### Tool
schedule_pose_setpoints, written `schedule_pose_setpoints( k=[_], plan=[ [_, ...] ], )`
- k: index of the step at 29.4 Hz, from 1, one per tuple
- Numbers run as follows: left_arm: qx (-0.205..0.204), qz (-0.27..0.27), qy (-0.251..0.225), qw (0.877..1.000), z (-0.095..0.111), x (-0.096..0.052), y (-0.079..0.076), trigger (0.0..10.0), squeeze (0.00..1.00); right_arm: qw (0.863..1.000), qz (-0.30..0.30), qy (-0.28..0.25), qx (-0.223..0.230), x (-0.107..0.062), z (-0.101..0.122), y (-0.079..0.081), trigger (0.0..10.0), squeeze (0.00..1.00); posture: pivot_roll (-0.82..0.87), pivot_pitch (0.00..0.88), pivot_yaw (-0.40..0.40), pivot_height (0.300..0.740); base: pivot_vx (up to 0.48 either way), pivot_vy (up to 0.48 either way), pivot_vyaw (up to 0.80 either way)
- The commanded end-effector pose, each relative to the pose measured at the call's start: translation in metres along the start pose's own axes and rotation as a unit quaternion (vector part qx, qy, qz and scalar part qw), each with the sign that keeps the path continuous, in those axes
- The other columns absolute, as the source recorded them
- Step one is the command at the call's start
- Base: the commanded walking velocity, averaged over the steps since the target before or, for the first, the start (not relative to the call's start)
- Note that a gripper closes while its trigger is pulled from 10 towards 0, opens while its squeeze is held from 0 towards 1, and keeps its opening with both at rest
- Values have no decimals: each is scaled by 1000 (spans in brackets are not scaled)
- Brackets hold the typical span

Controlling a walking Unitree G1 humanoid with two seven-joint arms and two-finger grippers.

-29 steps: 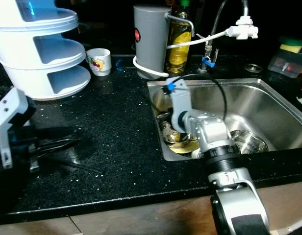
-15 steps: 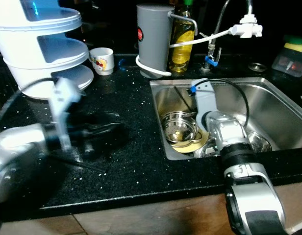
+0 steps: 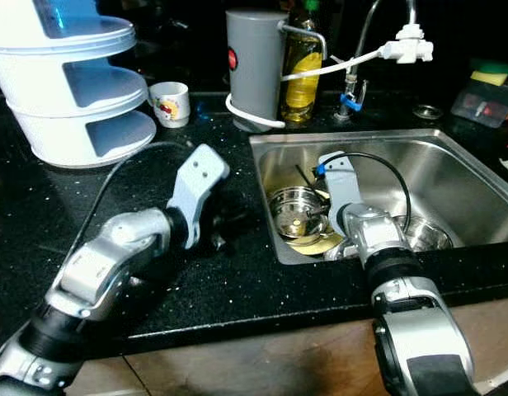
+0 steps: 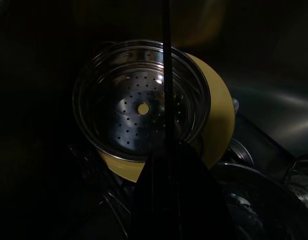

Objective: Kitchen organization

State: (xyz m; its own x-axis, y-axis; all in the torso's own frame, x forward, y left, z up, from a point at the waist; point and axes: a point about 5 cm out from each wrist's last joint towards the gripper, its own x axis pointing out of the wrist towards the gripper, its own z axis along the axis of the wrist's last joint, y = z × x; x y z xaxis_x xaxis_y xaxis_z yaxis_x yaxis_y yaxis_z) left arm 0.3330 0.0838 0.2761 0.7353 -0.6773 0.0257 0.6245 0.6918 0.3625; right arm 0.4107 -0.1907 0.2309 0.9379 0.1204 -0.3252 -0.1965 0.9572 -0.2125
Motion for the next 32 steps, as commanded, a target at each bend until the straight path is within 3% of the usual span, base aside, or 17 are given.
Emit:
schedule_pose_setpoints(
  k=[1,3,4,5,6,7,8,14,19,21,22,24,26,27,29,30,32],
  plan=[
    [-5,9,-13,1000,3,2,2,10000,0,1000,1,1,-4,0,1,-1,10000,275,38,152,-37,740,0,0,0],
    [-26,9,-29,999,6,2,2,10000,0,1000,3,2,-10,0,1,-1,10000,1000,37,151,-36,740,0,0,0],
    [-30,7,-33,999,7,1,2,10000,0,1000,3,2,-14,0,1,-1,10000,1000,37,151,-35,740,0,0,0],
    [-35,4,-36,999,7,-1,1,10000,0,1000,-3,0,-21,0,2,-2,10000,902,38,150,-35,740,0,0,0],
    [-35,4,-36,999,7,-1,1,10000,0,1000,-3,0,-21,0,2,-2,10000,902,38,150,-35,740,0,0,0],
    [-36,5,-38,999,6,-1,2,10000,0,1000,-8,-2,-26,0,3,-2,10000,675,38,150,-36,740,0,0,0],
    [-36,6,-40,999,6,-2,2,10000,0,999,-11,-5,-33,1,5,-3,10000,0,38,150,-36,740,0,0,0],
    [-20,9,-47,999,10,-23,21,10000,0,994,12,-111,-11,-3,39,6,10000,0,37,152,-36,740,0,0,0],
    [42,24,-4,999,13,-76,64,10000,0,942,212,-256,50,-20,86,61,10000,0,39,153,-37,740,0,0,0],
    [42,24,-4,999,13,-76,64,10000,0,942,212,-256,50,-20,86,61,10000,0,39,153,-37,740,0,0,0],
    [54,75,31,995,9,-107,90,10000,0,909,311,-277,28,-31,89,96,10000,1000,42,155,-40,740,0,0,0],
    [54,75,31,995,9,-107,90,10000,0,909,311,-277,28,-31,89,96,10000,1000,42,155,-40,740,0,0,0],
    [49,100,52,992,7,-132,104,10000,0,886,370,-277,-18,-36,83,126,10000,1000,52,159,-53,740,0,0,0],
    [55,88,68,992,4,-146,104,10000,0,875,398,-271,-45,-36,77,144,10000,1000,56,161,-60,740,0,0,0],
    [59,76,80,992,3,-153,104,10000,0,867,415,-267,-62,-37,72,155,10000,1000,56,161,-60,740,0,0,0],
    [65,63,102,991,1,-167,104,10000,0,850,447,-265,-87,-40,69,176,10000,1000,58,162,-67,740,0,0,0],
    [65,61,105,990,1,-170,104,10000,0,846,454,-265,-90,-42,69,179,10000,1000,59,162,-68,740,0,0,0]
  ],
)
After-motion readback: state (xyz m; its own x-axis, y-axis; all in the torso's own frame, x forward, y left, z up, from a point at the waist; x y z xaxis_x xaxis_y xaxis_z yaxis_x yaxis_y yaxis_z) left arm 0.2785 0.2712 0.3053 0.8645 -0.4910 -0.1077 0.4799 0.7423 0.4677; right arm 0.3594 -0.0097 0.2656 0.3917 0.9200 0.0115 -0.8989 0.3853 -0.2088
